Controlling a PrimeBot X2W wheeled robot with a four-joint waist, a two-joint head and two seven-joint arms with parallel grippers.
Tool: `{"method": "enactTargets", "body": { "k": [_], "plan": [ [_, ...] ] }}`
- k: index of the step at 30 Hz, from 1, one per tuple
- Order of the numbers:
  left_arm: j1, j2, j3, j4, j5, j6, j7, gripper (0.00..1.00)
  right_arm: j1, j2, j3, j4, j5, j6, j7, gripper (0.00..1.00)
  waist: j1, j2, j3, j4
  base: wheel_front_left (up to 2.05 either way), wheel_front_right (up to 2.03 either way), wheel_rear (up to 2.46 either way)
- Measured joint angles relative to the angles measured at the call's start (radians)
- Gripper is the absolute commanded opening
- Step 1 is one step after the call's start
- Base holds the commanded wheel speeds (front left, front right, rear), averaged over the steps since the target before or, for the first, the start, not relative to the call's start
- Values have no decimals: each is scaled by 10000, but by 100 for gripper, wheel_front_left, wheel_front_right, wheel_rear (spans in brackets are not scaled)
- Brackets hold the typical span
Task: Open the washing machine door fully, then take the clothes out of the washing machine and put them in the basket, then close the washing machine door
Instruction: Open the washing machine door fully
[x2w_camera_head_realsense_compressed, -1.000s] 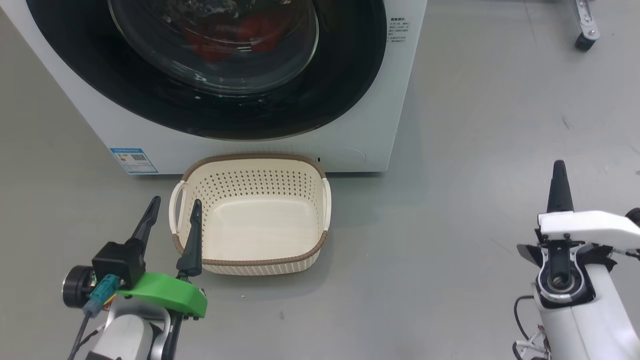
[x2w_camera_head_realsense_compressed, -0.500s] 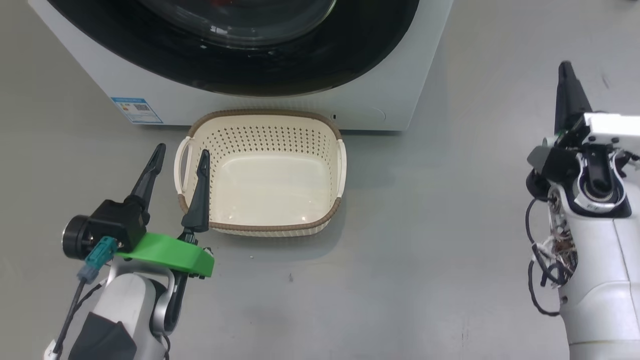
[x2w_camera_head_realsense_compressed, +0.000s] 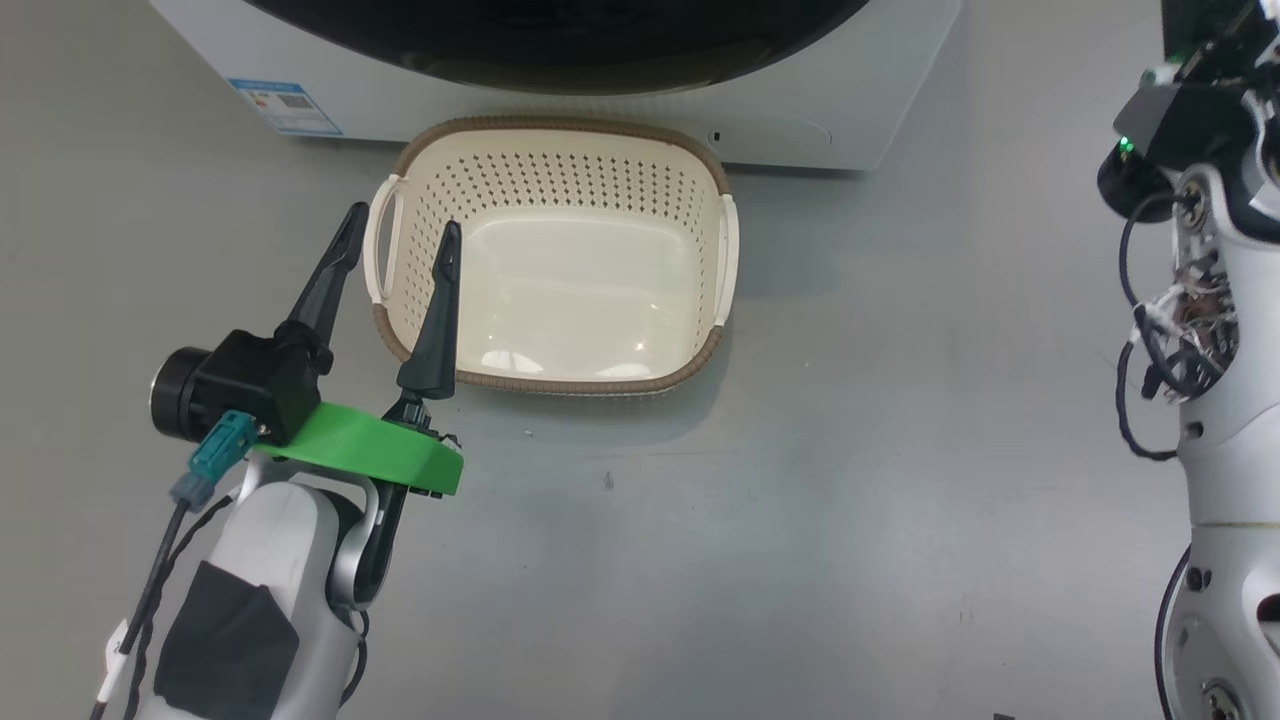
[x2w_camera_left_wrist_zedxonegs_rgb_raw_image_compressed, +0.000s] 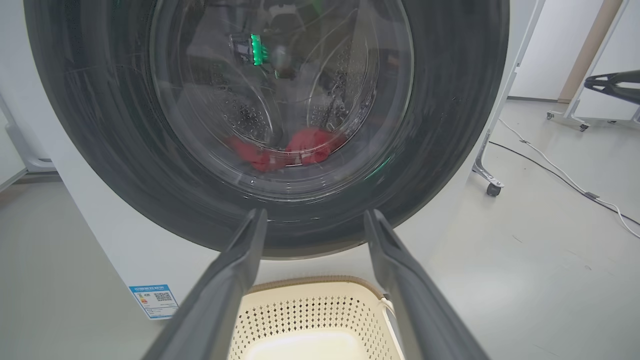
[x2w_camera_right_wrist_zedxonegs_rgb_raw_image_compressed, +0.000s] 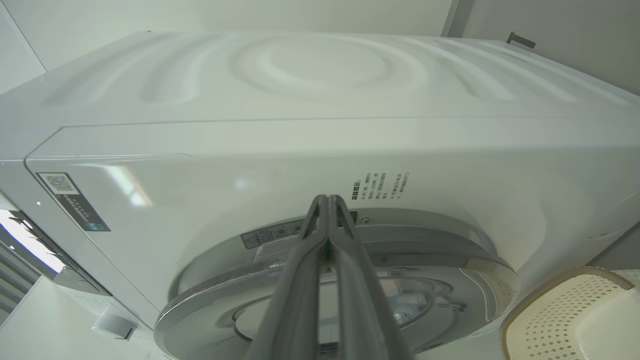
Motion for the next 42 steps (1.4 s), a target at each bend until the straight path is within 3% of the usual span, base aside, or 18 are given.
{"method": "enactTargets", "body": {
  "k": [11,20,36,42],
  "plan": [
    [-626,-288,-107,-10,29,-337,-2,100,-2207,-677,775,499,-362,-604,1131,0,0,0,948,549,0,0,0],
    [-795,-458,-153,144,104,-500,-2,100,-2917,-704,1020,1141,-372,-596,1703,0,0,0,1291,1037,0,0,0],
    [-960,-548,-226,454,186,-663,-44,100,-3617,-949,936,2268,-165,-485,2405,0,0,0,1325,1320,0,0,0],
    [-962,-587,-251,543,192,-677,-44,100,-3725,-1093,970,2502,19,-295,2890,0,0,0,1322,1377,0,0,0]
  ]
}}
